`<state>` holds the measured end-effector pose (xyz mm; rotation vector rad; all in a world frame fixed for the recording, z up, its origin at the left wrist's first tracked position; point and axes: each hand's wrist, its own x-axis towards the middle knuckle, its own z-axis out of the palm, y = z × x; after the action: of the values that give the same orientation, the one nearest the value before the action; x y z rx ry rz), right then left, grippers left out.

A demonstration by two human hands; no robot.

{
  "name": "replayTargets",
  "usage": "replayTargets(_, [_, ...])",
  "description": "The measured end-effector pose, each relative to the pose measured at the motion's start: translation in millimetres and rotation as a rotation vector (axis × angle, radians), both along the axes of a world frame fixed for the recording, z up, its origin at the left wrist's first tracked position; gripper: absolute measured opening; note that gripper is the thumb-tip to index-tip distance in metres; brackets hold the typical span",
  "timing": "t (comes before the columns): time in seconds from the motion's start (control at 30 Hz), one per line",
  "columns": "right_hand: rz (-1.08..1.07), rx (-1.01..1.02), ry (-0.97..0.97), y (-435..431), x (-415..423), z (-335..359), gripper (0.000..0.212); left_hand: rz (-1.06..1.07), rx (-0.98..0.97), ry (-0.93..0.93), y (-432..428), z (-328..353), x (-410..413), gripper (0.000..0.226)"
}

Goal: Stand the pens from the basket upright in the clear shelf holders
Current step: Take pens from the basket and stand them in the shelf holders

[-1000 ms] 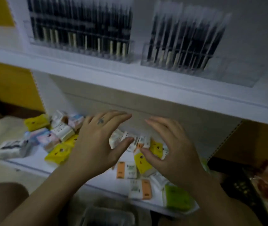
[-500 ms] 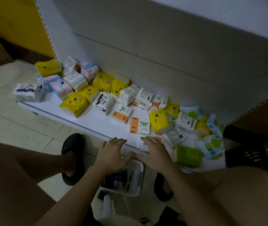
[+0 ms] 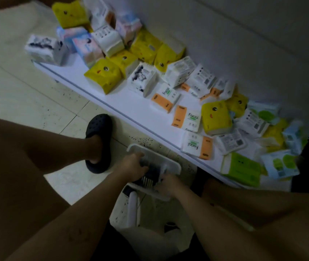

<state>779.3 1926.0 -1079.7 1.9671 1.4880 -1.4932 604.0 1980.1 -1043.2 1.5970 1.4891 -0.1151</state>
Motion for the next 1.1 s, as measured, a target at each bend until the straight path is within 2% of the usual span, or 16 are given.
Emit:
replayTargets(0.1, [0.049, -0.053, -0.013, 10, -18, -24, 0.009, 0.001, -0.013, 0.0, -7, -7, 0, 0.036])
replayTargets(0.23, [0.036, -0.199, 0.037, 18, -31, -49, 0.023, 0.057, -0.105, 0.005, -16, -18, -4, 0.035])
replayTargets(0.3, [0.031, -0.233, 0.003, 23, -28, -58, 0.016, 0.111, -0.148, -0.007, -20, -25, -7, 0.031])
replayTargets(0.33, [0.049, -0.236, -0.029, 25, -24, -61, 0.009, 0.136, -0.161, -0.017, -21, -28, -7, 0.032])
replayTargets(0.4, [0.043, -0.227, -0.116, 30, -16, -72, 0.023, 0.169, -0.162, -0.039, -20, -30, -5, 0.035])
replayTargets(0.47, [0.035, -0.238, -0.166, 35, -13, -77, 0.015, 0.178, -0.148, -0.046, -18, -29, -3, 0.035])
replayTargets(0.6, [0.087, -0.372, -0.154, 43, -20, -77, 0.035, 0.193, -0.145, -0.053, -13, -28, -3, 0.046])
replayTargets(0.67, [0.122, -0.433, -0.147, 44, -21, -78, 0.031, 0.213, -0.145, -0.061, -13, -26, -7, 0.043])
replayTargets(0.73, [0.151, -0.471, -0.129, 44, -25, -78, 0.015, 0.227, -0.153, -0.058, -15, -25, -12, 0.041])
replayTargets(0.83, [0.144, -0.509, -0.121, 44, -25, -82, 0.04, 0.242, -0.167, -0.055, -19, -25, -20, 0.038])
replayTargets(0.9, [0.172, -0.493, -0.11, 45, -26, -80, 0.035, 0.245, -0.172, -0.063, -18, -27, -21, 0.036])
replayTargets(0.97, [0.094, -0.496, -0.135, 48, -26, -79, 0.017, 0.238, -0.185, -0.066, -17, -33, -20, 0.036])
replayTargets(1.0, [0.039, -0.487, -0.137, 47, -25, -82, 0.015, 0.23, -0.203, -0.069, -16, -37, -21, 0.035])
replayTargets(1.1, [-0.048, -0.44, -0.14, 45, -22, -81, 0.026, 0.195, -0.27, -0.062, -17, -53, -22, 0.033])
